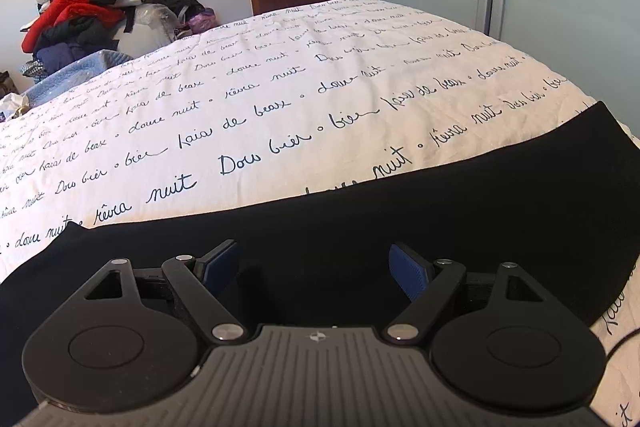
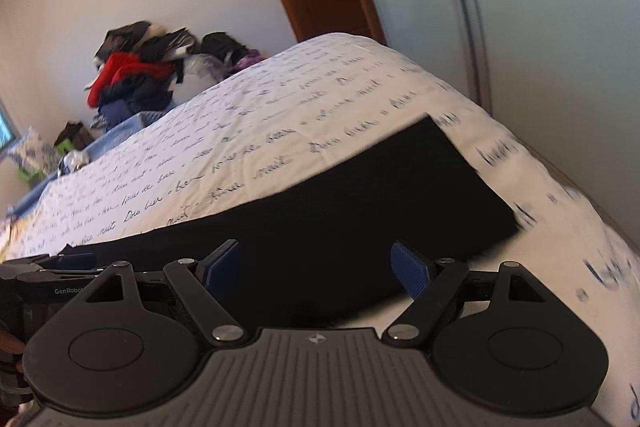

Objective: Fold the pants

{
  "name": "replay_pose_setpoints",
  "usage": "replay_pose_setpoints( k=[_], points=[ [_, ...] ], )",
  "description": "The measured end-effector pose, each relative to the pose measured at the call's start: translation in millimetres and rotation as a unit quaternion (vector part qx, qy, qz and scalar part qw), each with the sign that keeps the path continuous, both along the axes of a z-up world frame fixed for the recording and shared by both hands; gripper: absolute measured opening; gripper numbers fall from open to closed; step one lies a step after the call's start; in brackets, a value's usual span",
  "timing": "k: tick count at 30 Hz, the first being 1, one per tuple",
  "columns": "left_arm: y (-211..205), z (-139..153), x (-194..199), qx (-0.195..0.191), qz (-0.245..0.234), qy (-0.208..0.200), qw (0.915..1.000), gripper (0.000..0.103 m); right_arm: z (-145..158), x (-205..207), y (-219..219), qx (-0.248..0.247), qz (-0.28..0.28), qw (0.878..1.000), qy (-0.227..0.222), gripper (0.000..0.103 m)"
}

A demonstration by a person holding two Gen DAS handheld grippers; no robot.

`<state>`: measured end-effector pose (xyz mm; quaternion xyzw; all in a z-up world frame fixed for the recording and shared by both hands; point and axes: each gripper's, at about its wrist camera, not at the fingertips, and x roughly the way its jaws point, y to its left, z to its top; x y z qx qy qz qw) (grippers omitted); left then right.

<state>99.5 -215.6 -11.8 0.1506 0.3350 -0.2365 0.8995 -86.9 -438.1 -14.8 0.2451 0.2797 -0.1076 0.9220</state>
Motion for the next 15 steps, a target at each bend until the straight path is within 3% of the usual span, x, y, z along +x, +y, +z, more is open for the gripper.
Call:
replay_pose_setpoints(
  k=[4,9,15],
  points=[
    [-0.7,0.8,-2.7,-0.003,-0.001,-0.005,1.0,0.083,-14.8,-4.6,-7.4,0.031,-0.013,0.999,0.009,0.082],
    [3.0,6.5,-3.4,-0.017,0.0,-0.001,0.9999,0.083,-12.8,-19.0,-3.1,0.031,-0.042,0.999,0.011,0.082],
    [-1.3,14.7,-3.3,-0.044,0.004,0.01,0.999,0.083,-23.6,-23.7,-7.3,0.057,-0.026,0.998,-0.004,0.084]
  ],
)
